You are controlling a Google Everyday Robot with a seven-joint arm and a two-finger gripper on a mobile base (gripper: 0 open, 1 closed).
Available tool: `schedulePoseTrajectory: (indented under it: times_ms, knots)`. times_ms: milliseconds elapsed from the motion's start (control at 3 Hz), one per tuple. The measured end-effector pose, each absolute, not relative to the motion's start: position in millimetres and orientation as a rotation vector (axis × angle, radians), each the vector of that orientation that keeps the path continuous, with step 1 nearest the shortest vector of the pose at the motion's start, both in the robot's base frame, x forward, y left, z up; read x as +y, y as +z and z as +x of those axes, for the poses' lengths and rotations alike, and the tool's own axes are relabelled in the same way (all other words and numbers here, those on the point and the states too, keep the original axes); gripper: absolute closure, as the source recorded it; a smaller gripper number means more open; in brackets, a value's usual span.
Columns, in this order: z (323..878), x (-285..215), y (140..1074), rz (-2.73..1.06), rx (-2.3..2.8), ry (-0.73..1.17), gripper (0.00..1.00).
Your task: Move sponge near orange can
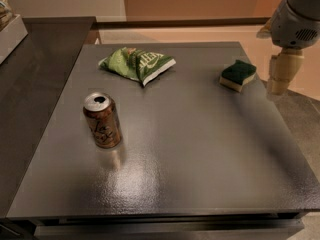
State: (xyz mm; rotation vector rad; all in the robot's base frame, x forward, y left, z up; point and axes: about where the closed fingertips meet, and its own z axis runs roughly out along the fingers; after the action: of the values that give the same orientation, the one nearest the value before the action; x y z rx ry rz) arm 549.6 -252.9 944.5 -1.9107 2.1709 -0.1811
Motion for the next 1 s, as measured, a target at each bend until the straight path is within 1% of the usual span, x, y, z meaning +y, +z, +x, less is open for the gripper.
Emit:
schedulePoseTrajectory:
  times_ms: [1000]
  knots:
    - [604,-290,902,-1.986,2.246,-0.244,0.00]
